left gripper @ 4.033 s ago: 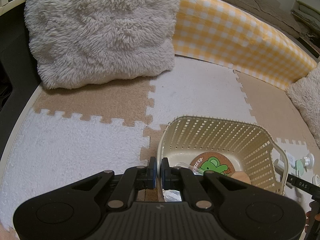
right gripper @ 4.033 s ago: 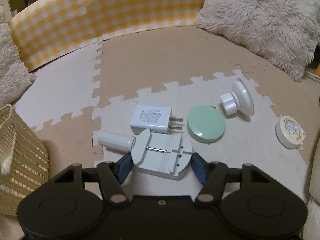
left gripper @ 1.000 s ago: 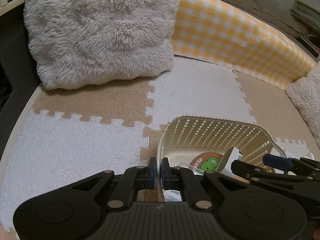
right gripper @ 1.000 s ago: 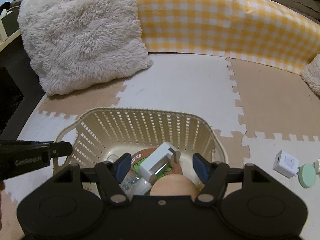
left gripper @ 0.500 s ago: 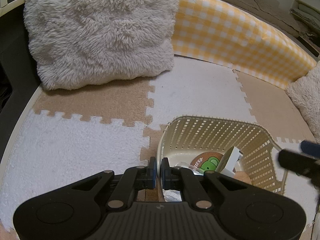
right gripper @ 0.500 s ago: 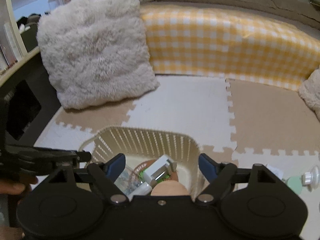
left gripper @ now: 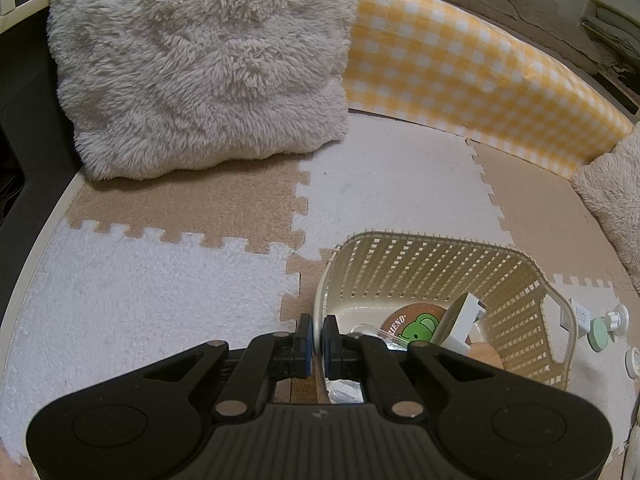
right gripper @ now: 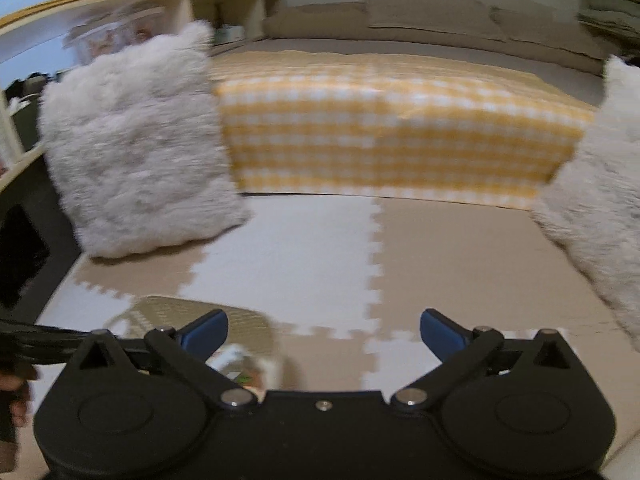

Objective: Organize rigid objects
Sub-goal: 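Withdraw the right tool from the basket and turn toward remaining items, then lower the right tool onto the white round tape measure and grasp it, then carry the tape measure into the basket and open the right tool, then lift the right tool away from the basket toward the mat, then close the right tool on the white round suction-cup hook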

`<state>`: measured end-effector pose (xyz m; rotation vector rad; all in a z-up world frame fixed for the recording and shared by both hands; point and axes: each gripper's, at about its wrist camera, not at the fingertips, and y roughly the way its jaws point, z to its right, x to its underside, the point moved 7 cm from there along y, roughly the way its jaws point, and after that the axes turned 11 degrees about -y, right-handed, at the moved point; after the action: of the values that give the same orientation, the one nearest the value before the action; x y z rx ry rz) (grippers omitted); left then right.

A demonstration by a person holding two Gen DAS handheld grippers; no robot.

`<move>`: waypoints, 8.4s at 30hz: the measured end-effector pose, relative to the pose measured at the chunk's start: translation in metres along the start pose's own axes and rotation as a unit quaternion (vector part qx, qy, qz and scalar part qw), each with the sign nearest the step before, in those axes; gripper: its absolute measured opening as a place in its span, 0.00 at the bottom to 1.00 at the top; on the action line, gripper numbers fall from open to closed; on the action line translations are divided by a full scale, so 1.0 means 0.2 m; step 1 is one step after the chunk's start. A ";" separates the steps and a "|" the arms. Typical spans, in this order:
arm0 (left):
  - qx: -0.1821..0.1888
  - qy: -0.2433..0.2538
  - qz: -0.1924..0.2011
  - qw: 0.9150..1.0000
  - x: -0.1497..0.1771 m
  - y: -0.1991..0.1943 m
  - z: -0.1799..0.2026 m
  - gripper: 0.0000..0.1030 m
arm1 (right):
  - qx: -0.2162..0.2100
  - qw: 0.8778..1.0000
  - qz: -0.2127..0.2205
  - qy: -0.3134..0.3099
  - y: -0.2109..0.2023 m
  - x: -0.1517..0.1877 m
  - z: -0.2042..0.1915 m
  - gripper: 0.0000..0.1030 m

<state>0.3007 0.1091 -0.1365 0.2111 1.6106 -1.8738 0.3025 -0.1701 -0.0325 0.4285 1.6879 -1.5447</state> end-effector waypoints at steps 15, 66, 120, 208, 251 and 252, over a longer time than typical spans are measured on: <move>-0.003 0.004 0.000 1.000 0.00 0.00 0.00 0.04 | 0.122 0.986 -0.066 0.090 0.07 0.42 0.74 1.00; -0.014 0.020 0.001 1.000 0.01 0.00 0.01 0.05 | 0.131 0.981 -0.119 0.077 0.17 0.64 0.96 0.24; -0.015 0.021 0.002 1.000 0.01 0.00 0.01 0.05 | 0.138 0.977 -0.132 0.092 0.19 0.68 1.05 0.55; -0.012 0.020 0.001 1.000 0.01 0.00 0.03 0.05 | -0.131 0.983 0.000 -0.128 0.01 -0.02 -0.47 0.77; -0.014 0.023 0.001 1.000 0.02 0.00 0.02 0.05 | 0.113 0.983 -0.141 -0.012 0.45 0.55 0.82 0.38; -0.014 0.023 0.002 1.000 0.02 0.00 0.02 0.05 | 0.114 0.983 -0.145 -0.014 0.46 0.56 0.82 0.35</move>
<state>0.2994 0.1036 -0.1369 0.2463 1.6660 -1.8551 0.3490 -0.3365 -0.1675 0.2826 1.6109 -1.9591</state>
